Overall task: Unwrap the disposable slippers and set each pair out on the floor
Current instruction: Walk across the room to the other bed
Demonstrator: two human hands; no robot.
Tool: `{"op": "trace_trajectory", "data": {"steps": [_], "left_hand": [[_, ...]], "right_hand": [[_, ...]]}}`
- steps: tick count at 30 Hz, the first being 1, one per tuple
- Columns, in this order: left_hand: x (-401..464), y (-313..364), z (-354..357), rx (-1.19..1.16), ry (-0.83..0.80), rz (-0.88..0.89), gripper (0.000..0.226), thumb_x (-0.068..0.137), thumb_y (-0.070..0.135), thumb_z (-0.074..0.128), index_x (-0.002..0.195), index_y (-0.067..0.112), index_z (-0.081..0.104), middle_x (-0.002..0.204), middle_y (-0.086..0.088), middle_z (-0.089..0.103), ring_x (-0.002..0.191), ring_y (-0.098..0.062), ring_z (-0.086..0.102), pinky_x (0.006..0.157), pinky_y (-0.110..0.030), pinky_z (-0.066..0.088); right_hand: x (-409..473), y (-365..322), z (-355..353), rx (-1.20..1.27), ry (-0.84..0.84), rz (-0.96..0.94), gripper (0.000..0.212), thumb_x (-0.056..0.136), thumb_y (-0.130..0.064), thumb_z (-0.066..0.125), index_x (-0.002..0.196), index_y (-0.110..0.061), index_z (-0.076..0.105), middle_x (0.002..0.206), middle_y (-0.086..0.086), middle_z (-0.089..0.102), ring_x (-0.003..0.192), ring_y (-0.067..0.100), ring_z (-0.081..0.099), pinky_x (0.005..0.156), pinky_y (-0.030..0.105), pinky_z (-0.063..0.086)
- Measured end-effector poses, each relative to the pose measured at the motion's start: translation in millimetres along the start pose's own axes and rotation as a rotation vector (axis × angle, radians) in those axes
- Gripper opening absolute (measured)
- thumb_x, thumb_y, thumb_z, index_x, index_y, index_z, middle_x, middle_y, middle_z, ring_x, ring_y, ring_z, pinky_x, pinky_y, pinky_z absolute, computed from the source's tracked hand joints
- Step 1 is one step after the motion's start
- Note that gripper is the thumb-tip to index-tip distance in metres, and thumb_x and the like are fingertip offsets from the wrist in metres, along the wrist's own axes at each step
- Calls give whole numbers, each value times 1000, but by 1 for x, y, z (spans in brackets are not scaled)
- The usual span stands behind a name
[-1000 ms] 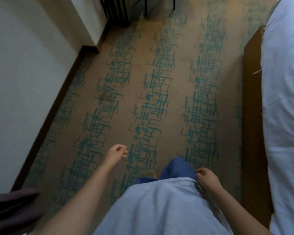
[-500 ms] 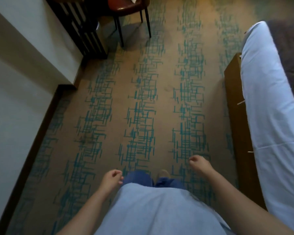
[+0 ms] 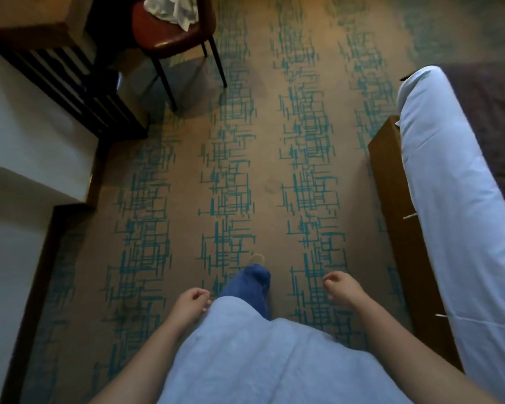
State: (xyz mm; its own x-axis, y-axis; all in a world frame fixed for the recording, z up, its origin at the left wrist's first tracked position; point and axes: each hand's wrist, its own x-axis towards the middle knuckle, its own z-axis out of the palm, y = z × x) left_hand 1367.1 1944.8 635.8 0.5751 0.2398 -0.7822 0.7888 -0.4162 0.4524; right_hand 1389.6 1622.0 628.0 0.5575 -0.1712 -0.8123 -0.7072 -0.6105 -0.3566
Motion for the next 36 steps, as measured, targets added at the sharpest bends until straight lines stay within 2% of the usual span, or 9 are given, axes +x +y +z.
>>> {"op": "trace_trajectory", "data": {"steps": [3, 8, 11, 14, 21, 25, 27, 30, 36], "left_hand": [[38, 64, -23, 47, -55, 14, 20, 93, 6, 42, 103, -1, 58, 76, -7, 60, 61, -14, 52, 43, -16, 40], [109, 191, -46, 179, -79, 136, 27, 95, 11, 42, 112, -2, 57, 96, -15, 62, 62, -11, 53, 49, -19, 38], [148, 267, -46, 135, -64, 186, 26, 95, 10, 42, 111, -2, 57, 94, -13, 61, 61, -11, 53, 44, -13, 41], [187, 333, -41, 103, -48, 200, 24, 94, 11, 42, 109, 2, 58, 94, -11, 62, 61, -10, 55, 50, -21, 36], [256, 455, -23, 87, -44, 108, 20, 94, 13, 43, 104, 7, 59, 84, -5, 62, 63, -14, 55, 54, -24, 32], [286, 521, -13, 21, -31, 115, 15, 93, 9, 43, 96, 8, 58, 83, -9, 62, 59, -15, 54, 47, -22, 37], [303, 552, -9, 1, -35, 118, 15, 93, 8, 43, 93, 9, 58, 83, -9, 61, 60, -15, 54, 49, -22, 39], [337, 598, -4, -11, -42, 71, 16, 92, 9, 44, 89, 12, 59, 83, -8, 61, 60, -16, 54, 54, -24, 33], [428, 710, 6, 39, -136, 72, 14, 93, 5, 44, 95, 3, 57, 70, -8, 57, 58, -19, 51, 54, -27, 38]], "right_hand": [[16, -27, -18, 10, 0, 42, 28, 89, -15, 46, 110, -6, 63, 118, 15, 64, 107, 32, 60, 93, 39, 49], [47, -64, -55, 61, 121, 110, 24, 86, -13, 50, 102, -8, 67, 113, 15, 68, 107, 29, 60, 86, 29, 44], [79, -92, -79, 62, 110, 134, 25, 86, -14, 49, 104, -10, 65, 115, 13, 66, 108, 28, 58, 84, 27, 43], [123, -123, -111, 44, 43, 153, 25, 86, -17, 49, 105, -11, 63, 117, 13, 64, 107, 28, 57, 85, 28, 44], [239, -213, -249, -35, 61, 104, 19, 82, -18, 49, 95, -12, 62, 108, 12, 66, 94, 26, 59, 76, 30, 46], [297, -275, -337, -54, 91, 55, 27, 88, -22, 51, 110, -11, 62, 119, 12, 64, 111, 28, 57, 90, 31, 44], [323, -304, -373, -21, 103, 47, 26, 88, -24, 52, 109, -12, 62, 117, 12, 64, 109, 29, 57, 88, 32, 45], [362, -340, -419, 47, 114, 46, 24, 88, -24, 51, 106, -13, 62, 114, 11, 65, 102, 30, 60, 82, 31, 46], [430, -386, -484, 199, 132, 106, 25, 88, -18, 51, 108, -9, 62, 113, 14, 65, 102, 31, 61, 86, 37, 49]]}}
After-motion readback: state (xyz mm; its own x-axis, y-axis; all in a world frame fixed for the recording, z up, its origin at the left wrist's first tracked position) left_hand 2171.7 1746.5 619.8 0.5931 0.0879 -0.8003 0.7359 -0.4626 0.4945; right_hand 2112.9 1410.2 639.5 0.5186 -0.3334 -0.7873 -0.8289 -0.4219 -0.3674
